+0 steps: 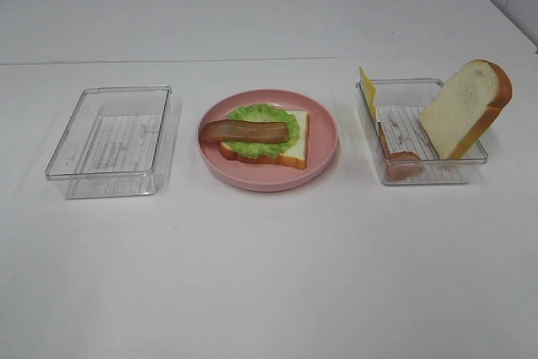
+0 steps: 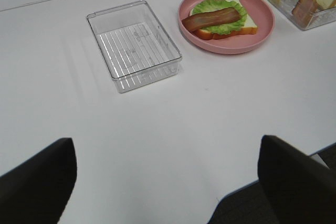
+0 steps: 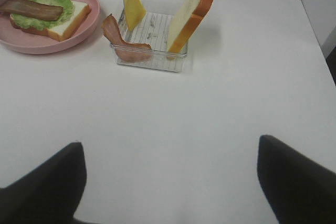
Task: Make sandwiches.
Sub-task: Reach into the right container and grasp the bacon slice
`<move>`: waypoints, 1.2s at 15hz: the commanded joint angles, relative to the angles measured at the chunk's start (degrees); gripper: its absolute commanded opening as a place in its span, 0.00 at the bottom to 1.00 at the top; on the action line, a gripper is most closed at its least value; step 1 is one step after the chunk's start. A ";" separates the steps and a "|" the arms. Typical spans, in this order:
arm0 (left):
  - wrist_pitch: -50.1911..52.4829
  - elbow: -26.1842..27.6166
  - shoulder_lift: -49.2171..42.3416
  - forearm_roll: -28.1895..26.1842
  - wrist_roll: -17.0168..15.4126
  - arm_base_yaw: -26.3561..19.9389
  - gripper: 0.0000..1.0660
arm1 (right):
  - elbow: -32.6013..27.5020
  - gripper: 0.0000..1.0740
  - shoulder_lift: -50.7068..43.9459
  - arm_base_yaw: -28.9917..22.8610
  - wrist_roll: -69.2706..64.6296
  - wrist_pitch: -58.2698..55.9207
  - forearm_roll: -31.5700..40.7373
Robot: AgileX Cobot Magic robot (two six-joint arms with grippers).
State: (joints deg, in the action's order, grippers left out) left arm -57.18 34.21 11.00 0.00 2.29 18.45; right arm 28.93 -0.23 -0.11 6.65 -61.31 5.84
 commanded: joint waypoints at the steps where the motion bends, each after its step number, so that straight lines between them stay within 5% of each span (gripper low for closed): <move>1: 0.06 -4.24 -7.68 -0.46 0.17 -0.06 0.82 | -0.11 0.73 -0.74 0.29 -0.46 0.57 -0.52; 5: -1.26 -4.93 -12.55 1.95 1.09 -0.06 0.82 | 1.43 0.68 2.41 0.29 -3.78 6.88 -1.32; 10: -1.66 -5.44 -12.55 -0.34 2.06 -0.06 0.82 | 2.18 0.68 22.06 0.29 -3.78 20.23 1.03; 12: -1.66 -5.44 -12.55 -0.34 2.06 -0.06 0.82 | 10.43 0.68 43.95 0.29 -1.95 21.43 4.01; 18: -1.66 -5.44 -12.55 -0.34 2.06 -0.06 0.82 | 31.28 0.68 76.60 0.29 4.30 13.58 9.00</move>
State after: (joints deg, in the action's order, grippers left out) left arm -58.56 28.99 -0.34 0.00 4.24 18.45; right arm 59.07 75.40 -0.11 9.85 -46.75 14.21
